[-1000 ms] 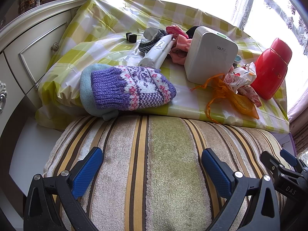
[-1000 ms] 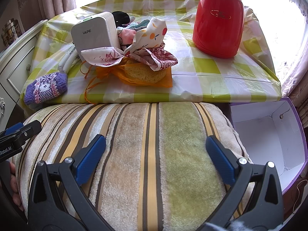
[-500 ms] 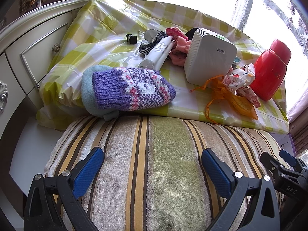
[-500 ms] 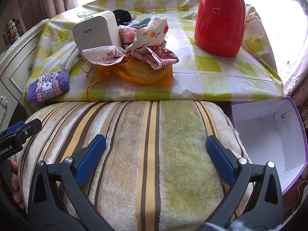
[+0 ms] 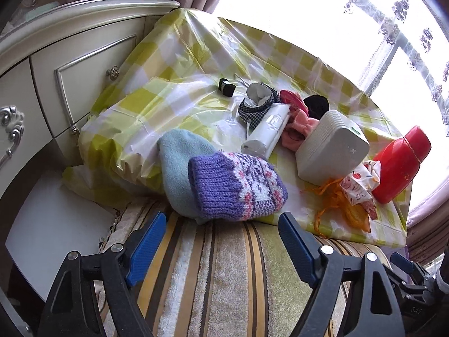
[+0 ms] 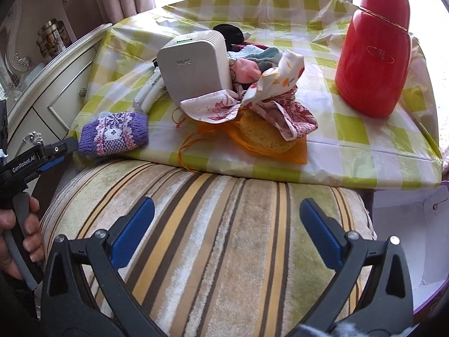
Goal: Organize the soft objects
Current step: 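Grasp the light blue mitten with the left gripper while the right gripper grasps the purple knit mitten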
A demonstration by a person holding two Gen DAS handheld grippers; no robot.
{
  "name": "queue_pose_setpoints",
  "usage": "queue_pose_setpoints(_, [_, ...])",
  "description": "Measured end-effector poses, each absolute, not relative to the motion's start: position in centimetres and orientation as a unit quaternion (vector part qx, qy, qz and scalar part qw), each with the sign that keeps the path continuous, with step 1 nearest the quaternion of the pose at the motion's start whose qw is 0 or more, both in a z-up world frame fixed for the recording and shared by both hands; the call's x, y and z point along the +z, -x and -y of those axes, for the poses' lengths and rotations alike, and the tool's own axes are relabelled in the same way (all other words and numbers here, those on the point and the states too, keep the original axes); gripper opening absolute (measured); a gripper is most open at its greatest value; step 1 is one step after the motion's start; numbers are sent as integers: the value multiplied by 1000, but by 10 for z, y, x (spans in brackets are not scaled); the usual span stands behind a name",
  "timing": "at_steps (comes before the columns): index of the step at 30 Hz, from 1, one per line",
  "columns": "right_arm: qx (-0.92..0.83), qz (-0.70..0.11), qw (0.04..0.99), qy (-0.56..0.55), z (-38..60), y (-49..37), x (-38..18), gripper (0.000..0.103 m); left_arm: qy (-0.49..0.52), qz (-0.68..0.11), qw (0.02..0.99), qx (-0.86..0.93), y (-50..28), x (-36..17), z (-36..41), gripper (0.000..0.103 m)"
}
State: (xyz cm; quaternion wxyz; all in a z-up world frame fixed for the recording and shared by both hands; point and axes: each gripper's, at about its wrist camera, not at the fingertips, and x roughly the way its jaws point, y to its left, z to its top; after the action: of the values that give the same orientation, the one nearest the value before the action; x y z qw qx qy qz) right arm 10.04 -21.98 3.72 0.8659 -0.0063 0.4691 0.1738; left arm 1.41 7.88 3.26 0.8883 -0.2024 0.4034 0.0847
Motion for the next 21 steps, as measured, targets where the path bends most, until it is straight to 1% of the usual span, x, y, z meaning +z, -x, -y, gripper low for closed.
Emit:
queue_pose_setpoints(4, [226,-464,857,15,181,-110,41,103,247,-399,879,91,-29,30,-114,77])
queue_pose_setpoints(7, [258,-462,848,14,152,-121,41,103,278,-406,867,84,-40,21,-134,73])
queue_pose_setpoints(11, [291,-470,833,-2,117,-136,39,103,309,-424,847,81,-54,1,-155,71])
queue_pose_setpoints(15, [312,-479,821,12,83,-151,30,103,354,-434,826,60,-67,-17,-167,69])
queue_pose_setpoints(19, [320,-500,804,27,55,-165,13,103,374,-440,816,41,-76,-26,-171,69])
queue_pose_setpoints(21, [317,-506,802,34,45,-172,7,103,381,-441,812,32,-79,-28,-171,66])
